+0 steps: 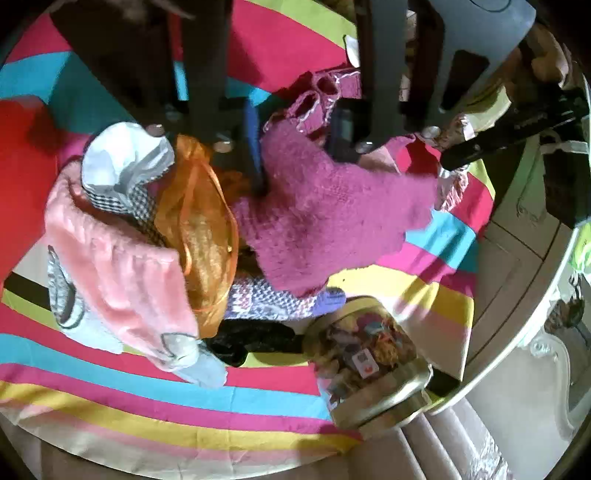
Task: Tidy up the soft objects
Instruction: 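Grasp the magenta knit glove with the right tool, then carry the printed cloth and magenta glove into the box and open both tools, then withdraw both open tools from the box back over the striped bed, then grasp the pink knit hat with the left tool while the right tool grasps the pink bunny-print cloth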
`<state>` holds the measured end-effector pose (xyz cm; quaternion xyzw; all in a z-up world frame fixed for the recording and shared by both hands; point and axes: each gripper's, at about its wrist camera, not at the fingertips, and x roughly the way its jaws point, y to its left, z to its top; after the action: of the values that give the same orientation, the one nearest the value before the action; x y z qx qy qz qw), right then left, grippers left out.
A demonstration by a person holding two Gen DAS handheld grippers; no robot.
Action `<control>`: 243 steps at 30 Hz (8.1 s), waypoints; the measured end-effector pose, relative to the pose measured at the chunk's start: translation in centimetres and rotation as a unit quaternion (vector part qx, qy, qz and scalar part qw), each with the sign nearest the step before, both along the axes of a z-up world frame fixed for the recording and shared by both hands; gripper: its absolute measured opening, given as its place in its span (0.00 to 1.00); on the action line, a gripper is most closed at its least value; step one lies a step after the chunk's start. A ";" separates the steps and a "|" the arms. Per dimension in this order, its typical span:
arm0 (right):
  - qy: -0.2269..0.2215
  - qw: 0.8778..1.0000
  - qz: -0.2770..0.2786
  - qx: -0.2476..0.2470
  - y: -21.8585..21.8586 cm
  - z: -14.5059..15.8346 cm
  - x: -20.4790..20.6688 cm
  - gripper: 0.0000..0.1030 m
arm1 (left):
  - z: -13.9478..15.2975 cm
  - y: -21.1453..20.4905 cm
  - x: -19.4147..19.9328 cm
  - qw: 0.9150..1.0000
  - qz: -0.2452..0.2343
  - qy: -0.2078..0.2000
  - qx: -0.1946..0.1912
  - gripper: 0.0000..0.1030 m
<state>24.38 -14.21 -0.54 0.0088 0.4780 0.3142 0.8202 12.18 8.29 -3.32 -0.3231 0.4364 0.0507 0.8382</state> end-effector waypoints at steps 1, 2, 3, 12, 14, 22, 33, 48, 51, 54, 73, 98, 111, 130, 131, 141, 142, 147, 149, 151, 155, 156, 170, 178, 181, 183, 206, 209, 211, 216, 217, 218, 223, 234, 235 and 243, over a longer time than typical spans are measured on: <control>-0.003 1.000 -0.004 0.004 -0.2 0.3 -0.2 0.21 | 0.1 -0.1 -0.1 1.000 0.000 -0.003 0.002 0.28; -0.005 1.000 -0.007 0.010 -0.4 0.5 -0.3 0.20 | 0.3 -0.1 -0.1 1.000 0.000 -0.006 0.004 0.28; -0.007 1.000 -0.010 0.015 -0.6 0.8 -0.4 0.20 | 0.3 -0.2 -0.1 1.000 0.001 -0.007 0.006 0.28; -0.037 0.998 -0.027 0.036 -2.7 3.2 -2.6 0.19 | 1.1 -0.6 -0.4 1.000 -0.002 -0.021 0.020 0.28; -0.041 0.998 -0.034 0.044 -3.4 3.7 -3.1 0.19 | 1.3 -0.7 -0.6 0.999 -0.002 -0.026 0.023 0.28; -0.053 0.995 -0.065 0.055 -5.9 5.0 -5.3 0.19 | 2.6 -1.1 -1.2 0.998 -0.007 -0.054 0.039 0.28; -0.070 0.990 -0.105 0.062 -10.3 6.8 -9.6 0.19 | 5.9 -3.9 -2.4 0.993 -0.042 -0.100 0.050 0.28; -0.092 0.979 -0.167 0.066 -17.6 8.8 -15.2 0.19 | 9.0 -11.6 -3.9 0.984 -0.126 -0.119 0.046 0.28; -0.094 0.976 -0.182 0.069 -19.3 9.0 -16.1 0.19 | 9.5 -13.2 -4.1 0.982 -0.140 -0.122 0.047 0.28; -0.097 0.973 -0.199 0.068 -21.3 9.2 -17.2 0.19 | 9.8 -15.2 -4.4 0.978 -0.159 -0.123 0.049 0.28; -0.103 0.935 -0.338 0.003 -34.2 9.0 -24.4 0.19 | 11.0 -31.4 -6.5 0.935 -0.327 -0.119 0.066 0.28; -0.040 0.876 -0.471 -0.100 -43.4 5.6 -28.3 0.35 | 9.3 -48.0 -10.8 0.839 -0.489 -0.088 0.220 0.58; -0.042 0.886 -0.450 -0.102 -41.2 6.4 -27.4 0.52 | 10.4 -45.4 -10.0 0.842 -0.460 -0.102 0.262 0.59; -0.062 0.930 -0.345 -0.113 -30.7 8.4 -22.1 0.56 | 10.9 -30.7 -2.8 0.908 -0.340 -0.063 0.238 0.59; -0.064 0.932 -0.340 -0.113 -30.0 8.5 -21.8 0.56 | 10.9 -29.4 -2.3 0.913 -0.330 -0.060 0.234 0.59; -0.079 0.950 -0.279 -0.118 -23.7 8.9 -18.1 0.60 | 10.3 -20.3 1.7 0.947 -0.246 -0.038 0.205 0.59; -0.080 0.951 -0.274 -0.119 -23.2 8.8 -17.7 0.60 | 10.2 -19.5 2.0 0.949 -0.239 -0.036 0.204 0.59; -0.082 0.956 -0.254 -0.121 -21.2 8.4 -16.1 0.61 | 9.4 -15.3 4.0 0.959 -0.202 -0.023 0.197 0.59; -0.080 0.958 -0.247 -0.121 -20.6 8.2 -15.5 0.61 | 9.0 -13.5 4.7 0.963 -0.188 -0.017 0.195 0.59; -0.077 0.960 -0.239 -0.120 -19.8 7.8 -14.8 0.62 | 8.6 -12.3 5.3 0.964 -0.181 -0.015 0.193 0.59; -0.069 0.965 -0.226 -0.117 -18.5 7.0 -13.4 0.63 | 7.6 -11.1 6.8 0.960 -0.188 -0.006 0.210 0.59; -0.067 0.965 -0.224 -0.116 -18.1 6.8 -13.0 0.63 | 7.3 -11.2 7.2 0.958 -0.193 -0.003 0.212 0.59; -0.079 0.975 -0.168 -0.125 -12.2 5.4 -7.7 0.67 | 2.9 -15.3 10.2 0.918 -0.267 0.026 0.292 0.49; -0.080 0.977 -0.148 -0.132 -9.6 4.1 -5.6 0.68 | 2.7 -14.3 10.0 0.928 -0.266 -0.004 0.260 0.12; -0.085 0.978 -0.140 -0.132 -8.9 3.9 -5.1 0.68 | 3.2 -12.9 9.7 0.940 -0.250 -0.015 0.231 0.10; -0.091 0.978 -0.135 -0.129 -8.2 3.7 -4.7 0.68 | 3.6 -11.9 9.4 0.948 -0.238 -0.024 0.209 0.10; -0.102 0.981 -0.142 -0.084 -3.2 3.9 2.1 0.68 | 5.2 -4.6 6.9 0.983 -0.116 -0.087 0.114 0.09; -0.094 0.982 -0.147 -0.071 -2.5 3.9 3.3 0.68 | 5.0 -4.7 7.0 0.983 -0.118 -0.085 0.112 0.09; -0.094 0.982 -0.151 -0.068 -2.1 3.8 4.0 0.68 | 4.9 -4.7 6.9 0.983 -0.119 -0.086 0.114 0.09; -0.084 0.981 -0.157 -0.071 -1.9 2.9 5.5 0.55 | 4.8 -4.6 6.8 0.982 -0.120 -0.087 0.115 0.09; -0.075 0.983 -0.157 -0.065 -2.3 2.6 5.6 0.47 | 4.7 -4.5 6.8 0.983 -0.119 -0.087 0.114 0.09; -0.070 0.983 -0.159 -0.060 -2.6 2.4 5.7 0.44 | 4.7 -4.5 6.8 0.983 -0.119 -0.086 0.113 0.09; -0.059 0.982 -0.174 -0.046 -4.0 1.9 5.8 0.21 | 4.5 -4.5 6.9 0.983 -0.119 -0.084 0.110 0.09; -0.128 0.976 -0.172 -0.030 -4.6 6.2 2.4 0.10 | 4.8 -4.5 6.7 0.984 -0.112 -0.086 0.112 0.09; -0.133 0.975 -0.173 -0.028 -4.7 6.7 2.1 0.10 | 4.9 -4.5 6.6 0.984 -0.111 -0.087 0.112 0.09; -0.161 0.971 -0.176 -0.009 -6.0 9.9 -1.6 0.10 | 6.0 -4.8 5.9 0.982 -0.106 -0.103 0.121 0.06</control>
<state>22.74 -20.18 9.37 0.0349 0.3334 0.1577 0.9288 18.09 3.50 2.71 -0.1744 0.3704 -0.0192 0.9121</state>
